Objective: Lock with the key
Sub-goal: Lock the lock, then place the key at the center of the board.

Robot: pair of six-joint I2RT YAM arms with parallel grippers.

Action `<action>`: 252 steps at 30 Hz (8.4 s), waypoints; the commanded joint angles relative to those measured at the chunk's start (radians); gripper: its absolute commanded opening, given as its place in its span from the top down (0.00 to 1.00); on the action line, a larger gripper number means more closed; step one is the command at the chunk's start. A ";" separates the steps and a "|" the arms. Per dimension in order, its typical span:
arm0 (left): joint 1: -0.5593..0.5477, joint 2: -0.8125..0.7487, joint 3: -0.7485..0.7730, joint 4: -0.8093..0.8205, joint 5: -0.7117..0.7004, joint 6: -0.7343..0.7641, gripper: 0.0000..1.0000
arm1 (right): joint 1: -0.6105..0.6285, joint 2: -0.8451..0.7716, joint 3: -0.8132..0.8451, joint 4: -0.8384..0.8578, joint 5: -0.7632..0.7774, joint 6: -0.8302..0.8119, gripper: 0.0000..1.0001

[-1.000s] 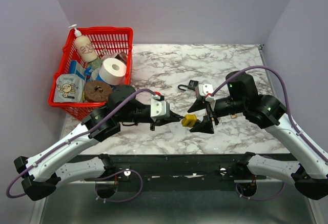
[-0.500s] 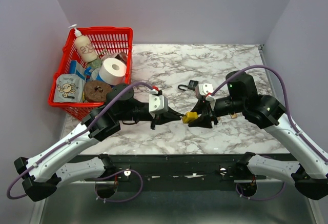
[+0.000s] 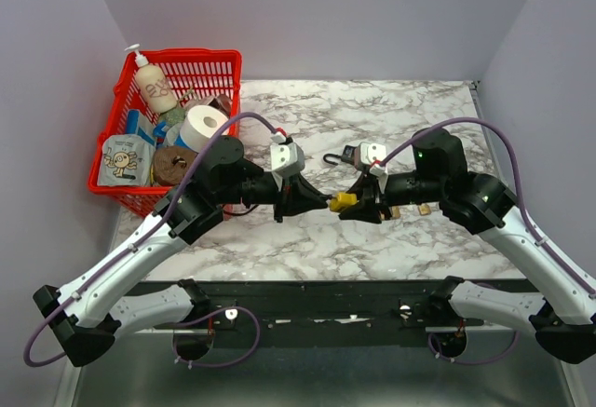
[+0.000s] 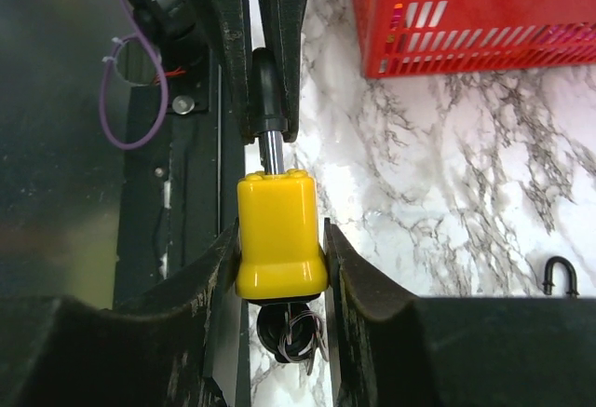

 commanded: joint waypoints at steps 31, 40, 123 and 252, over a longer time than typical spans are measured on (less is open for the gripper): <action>0.057 0.023 0.074 -0.121 0.100 0.085 0.64 | 0.004 -0.008 -0.012 0.054 -0.026 0.021 0.99; 0.010 0.041 0.061 -0.093 0.089 0.025 0.93 | 0.004 -0.002 -0.009 0.085 0.011 0.032 0.99; 0.152 0.086 -0.038 0.114 0.122 -0.170 1.00 | -0.056 0.020 -0.100 0.266 -0.119 0.178 0.99; 0.461 0.040 -0.178 0.289 0.211 -0.498 1.00 | -0.456 0.638 -0.253 0.330 0.227 0.597 0.63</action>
